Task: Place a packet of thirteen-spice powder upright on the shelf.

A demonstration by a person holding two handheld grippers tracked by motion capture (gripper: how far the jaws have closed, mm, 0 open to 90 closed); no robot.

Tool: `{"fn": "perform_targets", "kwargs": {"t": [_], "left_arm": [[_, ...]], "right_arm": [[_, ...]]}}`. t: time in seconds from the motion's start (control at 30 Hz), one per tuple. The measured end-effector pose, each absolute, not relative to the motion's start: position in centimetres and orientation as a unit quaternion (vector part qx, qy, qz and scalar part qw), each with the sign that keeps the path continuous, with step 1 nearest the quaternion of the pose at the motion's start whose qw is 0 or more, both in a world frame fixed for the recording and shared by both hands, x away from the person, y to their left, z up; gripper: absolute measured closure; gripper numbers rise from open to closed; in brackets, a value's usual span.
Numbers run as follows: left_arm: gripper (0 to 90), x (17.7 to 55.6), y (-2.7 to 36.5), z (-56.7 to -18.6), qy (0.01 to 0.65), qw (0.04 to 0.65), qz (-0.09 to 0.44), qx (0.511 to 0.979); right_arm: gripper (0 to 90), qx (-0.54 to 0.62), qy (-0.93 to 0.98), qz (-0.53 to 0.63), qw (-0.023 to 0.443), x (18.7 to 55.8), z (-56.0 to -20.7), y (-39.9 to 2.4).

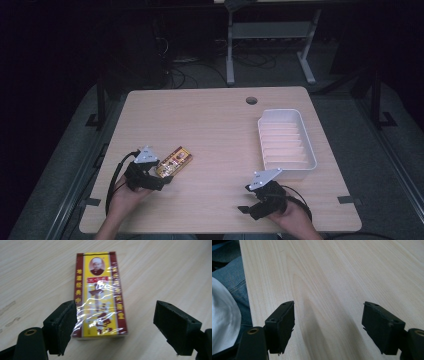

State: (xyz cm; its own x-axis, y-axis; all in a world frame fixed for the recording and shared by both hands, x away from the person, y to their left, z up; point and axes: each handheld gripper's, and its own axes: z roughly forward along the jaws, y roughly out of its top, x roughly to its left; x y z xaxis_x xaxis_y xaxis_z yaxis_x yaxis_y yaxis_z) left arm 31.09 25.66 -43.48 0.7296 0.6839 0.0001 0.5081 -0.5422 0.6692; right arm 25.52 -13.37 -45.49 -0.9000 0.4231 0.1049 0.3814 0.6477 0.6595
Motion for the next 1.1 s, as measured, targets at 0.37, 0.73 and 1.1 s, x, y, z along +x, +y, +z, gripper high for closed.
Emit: {"fn": "perform_targets", "kwargs": {"t": [0.37, 0.73, 1.1], "left_arm": [[19.2, 32.3, 25.5, -44.6, 0.362, 0.306, 0.128, 0.871], [30.3, 32.6, 25.2, -45.3, 0.358, 0.285, 0.127, 0.880], [32.8, 32.5, 25.3, -45.1, 0.358, 0.281, 0.137, 0.880]], "right_arm": [[25.5, 0.220, 0.908, 0.356, 0.028, 25.4, -45.5, -13.2], [25.5, 0.216, 0.908, 0.358, 0.030, 25.4, -45.3, -12.9], [25.9, 0.228, 0.902, 0.364, 0.036, 25.3, -44.9, -12.5]]}}
